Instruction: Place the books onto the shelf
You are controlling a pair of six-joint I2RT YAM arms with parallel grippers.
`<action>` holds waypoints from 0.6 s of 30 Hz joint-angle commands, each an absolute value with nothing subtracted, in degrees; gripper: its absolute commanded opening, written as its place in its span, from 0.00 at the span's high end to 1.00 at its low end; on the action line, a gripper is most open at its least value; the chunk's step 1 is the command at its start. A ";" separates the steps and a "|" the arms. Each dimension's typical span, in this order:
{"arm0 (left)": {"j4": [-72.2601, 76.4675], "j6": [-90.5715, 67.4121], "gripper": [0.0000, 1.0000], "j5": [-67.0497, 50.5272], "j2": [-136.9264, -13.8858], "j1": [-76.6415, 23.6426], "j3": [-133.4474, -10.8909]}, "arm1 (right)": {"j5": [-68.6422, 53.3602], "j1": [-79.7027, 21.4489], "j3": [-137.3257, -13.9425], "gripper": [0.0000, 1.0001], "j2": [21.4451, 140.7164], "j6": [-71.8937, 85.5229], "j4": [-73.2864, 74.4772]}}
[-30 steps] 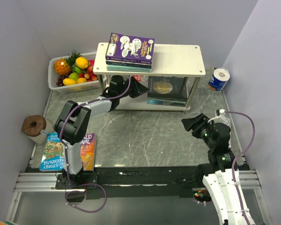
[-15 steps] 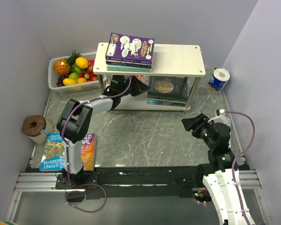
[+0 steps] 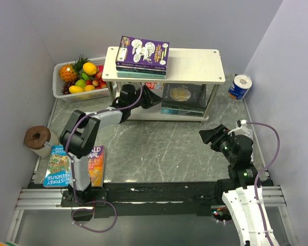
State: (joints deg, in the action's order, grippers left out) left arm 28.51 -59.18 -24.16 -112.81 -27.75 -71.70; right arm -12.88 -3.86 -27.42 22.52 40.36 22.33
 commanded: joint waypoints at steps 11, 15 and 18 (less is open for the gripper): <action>6.20 -48.80 0.41 8.57 -72.17 -44.33 -46.31 | -16.43 -4.13 -25.84 0.27 22.05 33.40 19.43; -9.91 -51.31 0.10 24.77 -70.40 -52.47 -47.55 | -15.13 -6.94 -26.89 0.27 27.41 30.42 19.42; -15.03 -55.10 0.04 25.40 -68.74 -52.56 -43.88 | -10.22 -12.72 -28.56 0.25 32.24 28.48 19.86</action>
State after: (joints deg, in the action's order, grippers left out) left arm 0.54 -52.60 12.62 -69.76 -52.99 -46.98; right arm -14.41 -7.35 -26.22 27.14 32.82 21.71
